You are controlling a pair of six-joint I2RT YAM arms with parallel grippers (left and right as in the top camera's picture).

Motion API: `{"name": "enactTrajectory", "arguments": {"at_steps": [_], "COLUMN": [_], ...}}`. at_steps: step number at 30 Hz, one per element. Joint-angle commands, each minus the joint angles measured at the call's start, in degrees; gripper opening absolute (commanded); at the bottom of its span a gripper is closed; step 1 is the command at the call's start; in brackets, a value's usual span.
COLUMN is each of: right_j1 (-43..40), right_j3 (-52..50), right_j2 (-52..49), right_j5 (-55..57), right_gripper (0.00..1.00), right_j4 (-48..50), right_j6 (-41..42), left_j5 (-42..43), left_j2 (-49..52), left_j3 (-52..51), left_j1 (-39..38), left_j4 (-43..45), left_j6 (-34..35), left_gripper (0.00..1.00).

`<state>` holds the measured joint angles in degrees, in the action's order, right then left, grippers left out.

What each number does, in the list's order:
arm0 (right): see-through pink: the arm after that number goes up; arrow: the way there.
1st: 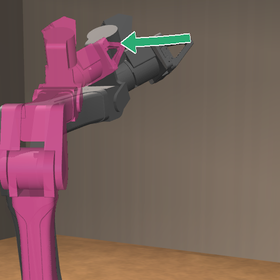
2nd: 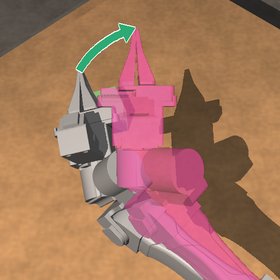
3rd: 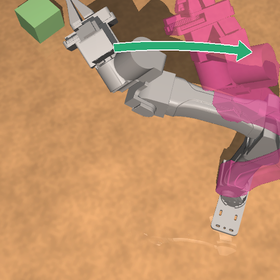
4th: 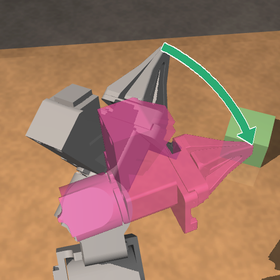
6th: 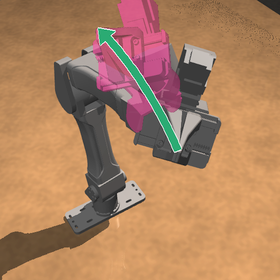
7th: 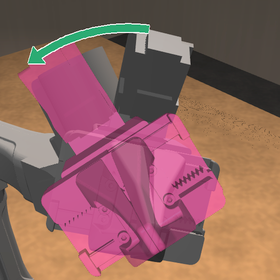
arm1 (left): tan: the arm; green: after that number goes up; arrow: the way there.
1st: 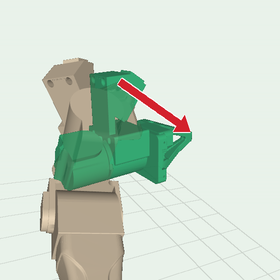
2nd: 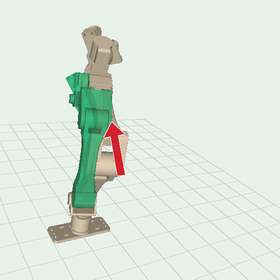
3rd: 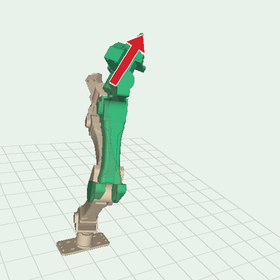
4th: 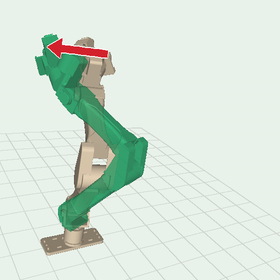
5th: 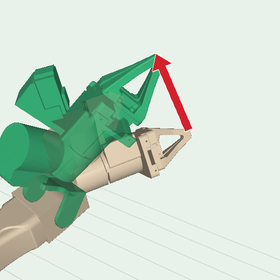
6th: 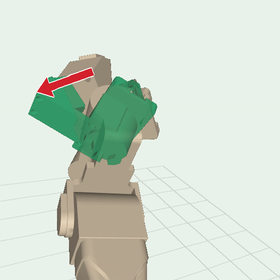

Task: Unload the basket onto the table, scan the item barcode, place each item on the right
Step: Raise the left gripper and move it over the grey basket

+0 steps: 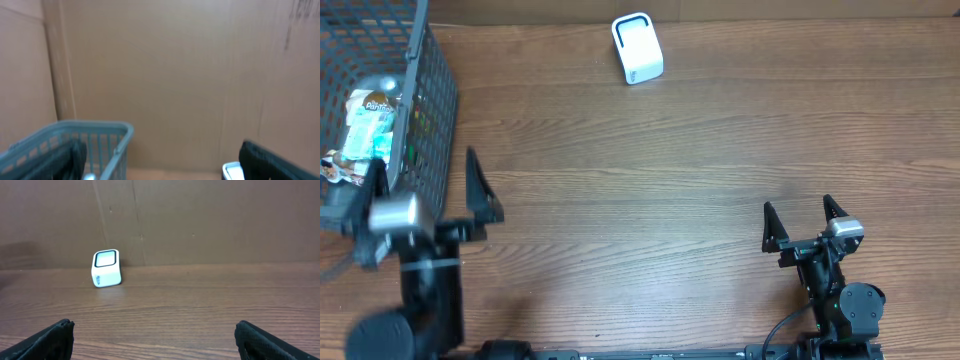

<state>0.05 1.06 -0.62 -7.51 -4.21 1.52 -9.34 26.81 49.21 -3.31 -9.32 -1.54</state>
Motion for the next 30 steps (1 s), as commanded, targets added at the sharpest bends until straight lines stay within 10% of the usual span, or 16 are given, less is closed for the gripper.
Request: {"name": "enactTrajectory", "arguments": {"at_steps": [1, 11, 26, 28, 30], "right_j1": [0.26, 0.26, 0.26, 0.26, 0.26], "right_j3": [-0.61, -0.61, -0.61, -0.61, -0.61], "right_j2": [0.33, 0.33, 0.33, 0.33, 0.33], "right_j5": [-0.09, -0.11, -0.09, -0.11, -0.11], "right_gripper": [1.00, 1.00, 1.00, 1.00, 1.00], "right_j4": [0.20, 0.20, 0.20, 0.20, 0.20], "right_j6": [-0.09, -0.09, -0.09, -0.09, -0.09], "left_j5": [2.49, 15.06, 28.30, 28.24, 28.24], "left_j2": [9.14, 29.88, 45.72, 46.27, 46.64], "left_j3": [13.07, 38.29, 39.56, 39.56, 39.56], "left_j1": [-0.07, -0.09, -0.09, -0.09, -0.09], "left_j4": [-8.61, -38.69, -55.89, -56.30, -56.17], "left_j6": [-1.07, -0.72, 3.26, 3.23, 3.26], "left_gripper": [1.00, 0.99, 1.00, 0.83, 0.46]}}
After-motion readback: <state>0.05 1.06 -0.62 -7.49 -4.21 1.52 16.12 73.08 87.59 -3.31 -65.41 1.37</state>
